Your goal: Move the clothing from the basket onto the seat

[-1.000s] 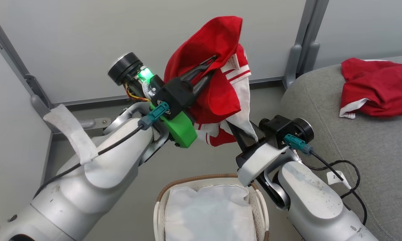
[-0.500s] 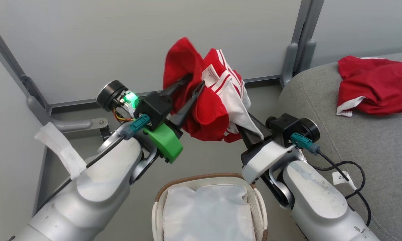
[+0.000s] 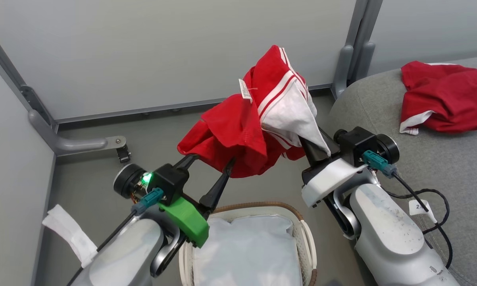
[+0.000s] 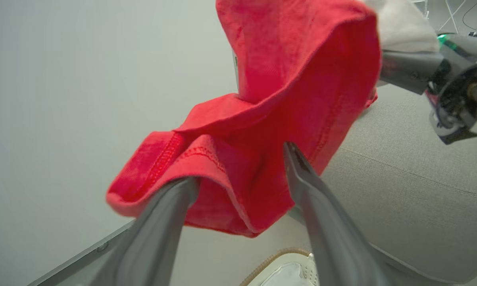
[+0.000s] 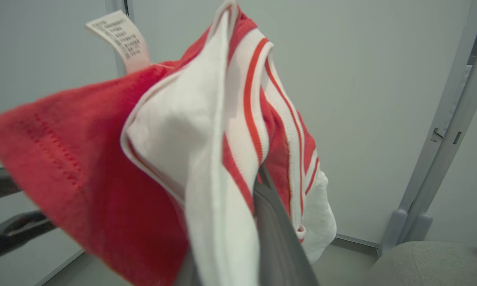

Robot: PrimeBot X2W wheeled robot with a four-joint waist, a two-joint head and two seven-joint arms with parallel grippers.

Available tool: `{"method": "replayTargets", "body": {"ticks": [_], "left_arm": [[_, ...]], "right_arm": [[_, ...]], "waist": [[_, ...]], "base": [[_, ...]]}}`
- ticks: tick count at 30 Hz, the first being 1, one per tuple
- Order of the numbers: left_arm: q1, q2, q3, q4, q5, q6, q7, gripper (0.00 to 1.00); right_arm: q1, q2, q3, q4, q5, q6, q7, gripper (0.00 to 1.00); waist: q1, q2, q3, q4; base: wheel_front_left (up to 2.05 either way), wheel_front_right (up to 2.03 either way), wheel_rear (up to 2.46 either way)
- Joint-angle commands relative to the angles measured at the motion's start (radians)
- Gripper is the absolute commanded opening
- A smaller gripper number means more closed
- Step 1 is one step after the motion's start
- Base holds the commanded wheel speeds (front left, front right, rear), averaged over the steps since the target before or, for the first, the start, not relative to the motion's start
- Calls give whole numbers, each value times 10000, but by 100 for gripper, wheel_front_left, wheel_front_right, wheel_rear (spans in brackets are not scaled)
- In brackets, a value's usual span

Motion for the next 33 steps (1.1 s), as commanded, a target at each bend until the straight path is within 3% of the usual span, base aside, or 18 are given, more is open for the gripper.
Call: {"method": "replayTargets", "body": {"ticks": [1, 13, 22, 33], "left_arm": [[240, -11, 134, -77, -81, 60, -50, 100], [1502, -170, 1342, -341, 412, 93, -48, 100], [1776, -547, 1649, -474, 793, -52, -47, 100], [1580, -907, 1598, -426, 1114, -202, -47, 100]], "right_arm": [[159, -32, -89, 20, -96, -14, -24, 0], [330, -32, -1097, -10, -468, -14, -24, 0], [436, -33, -1563, -21, -730, -14, -24, 0], [616, -36, -2372, -216, -1143, -14, -24, 0]], "waist": [[0, -1, 19, -7], [0, -1, 208, -186], [0, -1, 427, -569], [0, -1, 1032, -1955]], "base": [[0, 0, 0], [0, 0, 0], [0, 0, 0], [0, 0, 0]]}}
